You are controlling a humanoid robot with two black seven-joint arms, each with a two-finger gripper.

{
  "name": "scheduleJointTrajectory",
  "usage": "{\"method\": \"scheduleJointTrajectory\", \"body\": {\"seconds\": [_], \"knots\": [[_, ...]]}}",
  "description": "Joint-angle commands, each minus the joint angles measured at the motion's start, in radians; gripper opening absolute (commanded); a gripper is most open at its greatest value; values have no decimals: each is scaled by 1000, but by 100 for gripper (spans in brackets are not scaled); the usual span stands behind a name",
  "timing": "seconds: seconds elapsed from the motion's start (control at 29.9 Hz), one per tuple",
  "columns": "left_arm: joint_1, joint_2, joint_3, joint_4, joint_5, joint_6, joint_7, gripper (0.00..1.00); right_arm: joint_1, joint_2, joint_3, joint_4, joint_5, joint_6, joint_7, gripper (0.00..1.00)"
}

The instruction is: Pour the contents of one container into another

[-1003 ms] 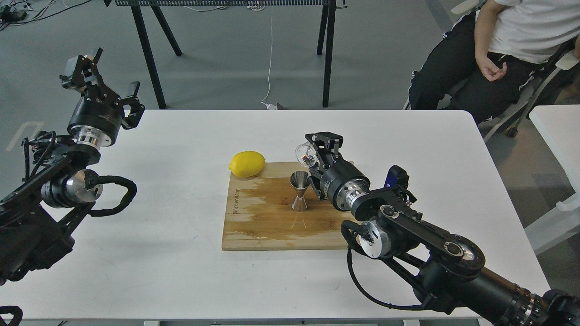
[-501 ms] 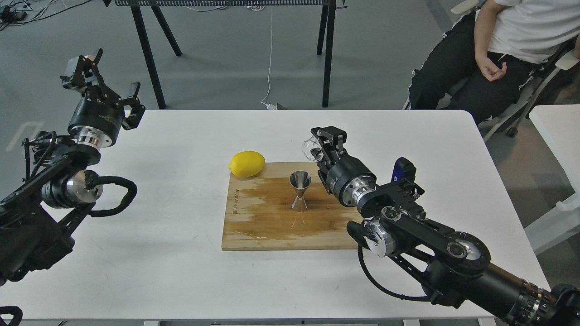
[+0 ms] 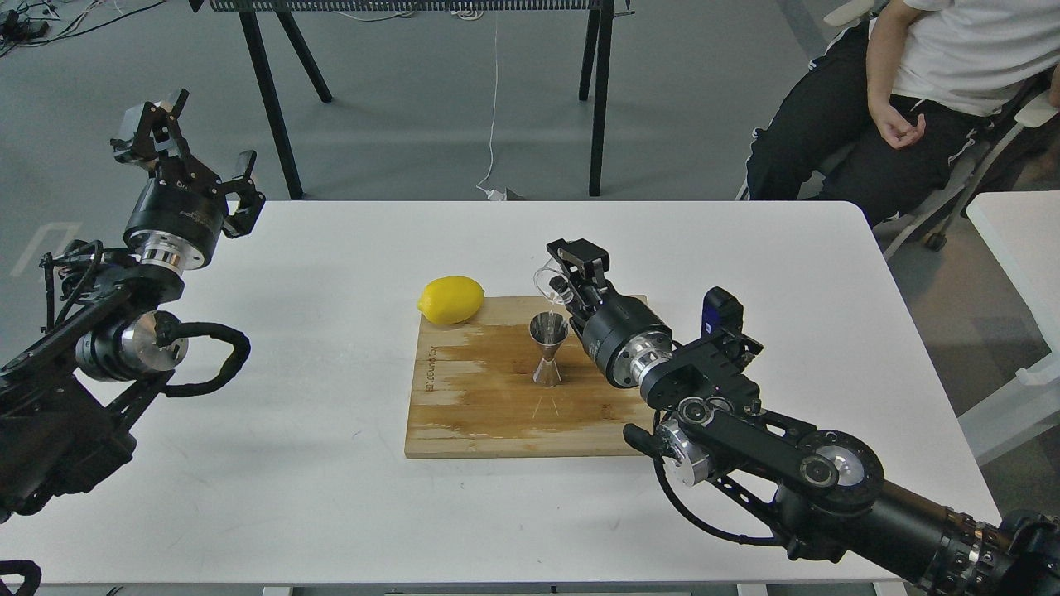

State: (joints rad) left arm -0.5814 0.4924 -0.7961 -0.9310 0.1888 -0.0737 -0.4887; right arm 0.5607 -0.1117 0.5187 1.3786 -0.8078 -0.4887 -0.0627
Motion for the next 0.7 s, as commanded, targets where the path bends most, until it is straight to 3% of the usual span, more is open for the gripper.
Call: {"method": "scheduleJointTrajectory", "body": {"seconds": [0.0,0.67], "knots": [[2,0,0,0,0,0,0,100,1,-16,-13,0,-10,0,1,29],[3,-2,0,3,0,-1,0,100,28,-28,-84,-12,-62,0,12,29]]}}
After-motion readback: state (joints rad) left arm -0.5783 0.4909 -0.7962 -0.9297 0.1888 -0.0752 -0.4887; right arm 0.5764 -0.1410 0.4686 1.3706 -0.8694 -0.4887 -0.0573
